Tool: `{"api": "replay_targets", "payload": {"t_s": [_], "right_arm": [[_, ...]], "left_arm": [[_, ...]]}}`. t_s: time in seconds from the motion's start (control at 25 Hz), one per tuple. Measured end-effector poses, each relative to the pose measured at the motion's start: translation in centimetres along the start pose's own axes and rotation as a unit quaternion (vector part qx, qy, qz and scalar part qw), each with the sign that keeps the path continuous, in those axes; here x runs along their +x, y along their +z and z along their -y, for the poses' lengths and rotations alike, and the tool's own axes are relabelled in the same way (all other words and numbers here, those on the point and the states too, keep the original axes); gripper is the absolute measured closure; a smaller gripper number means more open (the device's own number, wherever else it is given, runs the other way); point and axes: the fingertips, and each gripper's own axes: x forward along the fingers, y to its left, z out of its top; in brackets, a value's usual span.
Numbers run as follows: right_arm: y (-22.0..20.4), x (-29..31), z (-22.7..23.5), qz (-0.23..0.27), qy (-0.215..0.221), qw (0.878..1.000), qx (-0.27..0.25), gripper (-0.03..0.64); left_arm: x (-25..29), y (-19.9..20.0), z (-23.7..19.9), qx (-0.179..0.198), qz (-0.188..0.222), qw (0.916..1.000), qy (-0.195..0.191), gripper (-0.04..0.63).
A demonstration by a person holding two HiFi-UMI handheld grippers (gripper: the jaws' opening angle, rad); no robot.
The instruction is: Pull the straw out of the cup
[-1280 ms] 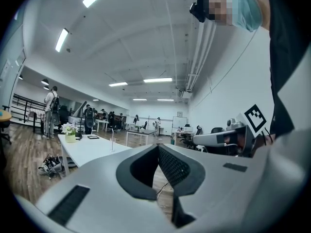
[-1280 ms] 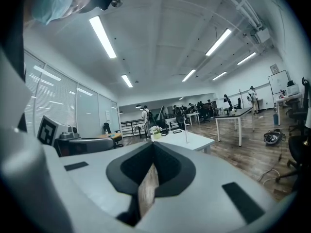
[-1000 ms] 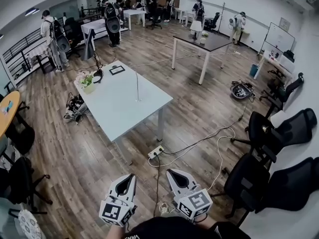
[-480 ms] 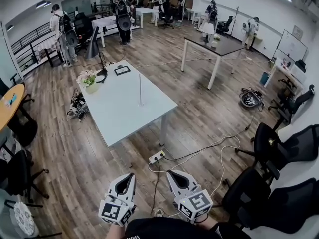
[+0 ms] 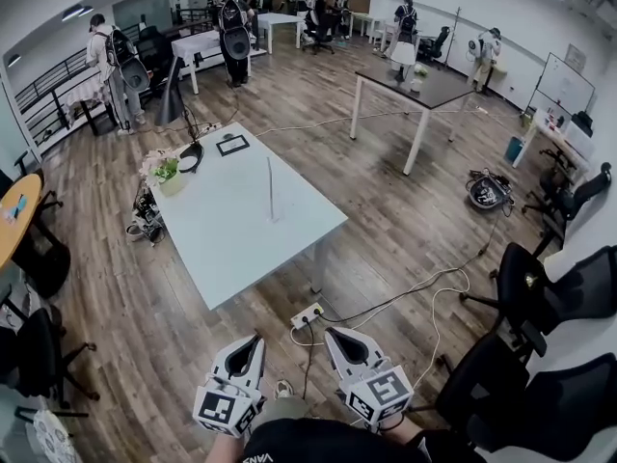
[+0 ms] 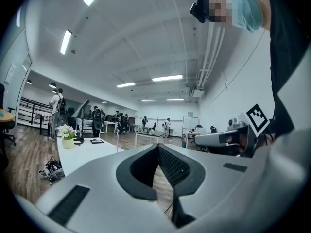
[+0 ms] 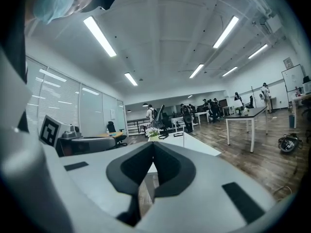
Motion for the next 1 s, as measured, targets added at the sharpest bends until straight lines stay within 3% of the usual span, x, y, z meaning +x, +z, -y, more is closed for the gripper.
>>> {"api": "replay_targets", "payload": {"t_s": [0.28,0.68,1.0], "right_arm": [[2.3,5.9,2.2,0.013,-0.022,1.000,0.004,0.600],[3.0,12.5,3.9,0.020,-0.041,0.999,0.004,0.600],[3.0,15.2,6.1,0.012,-0.046,0.999,0.004,0.600]], "left_arm": [[4.8,2.4,-5.1,0.011,0.004,0.9997,-0.022,0.584],[8.9,2.4,-11.1,0.007,-0.006,0.9992,-0.039,0.584],[12.5,2.0,-12.8,0.001,-0.012,0.9987,-0.049,0.584]]}}
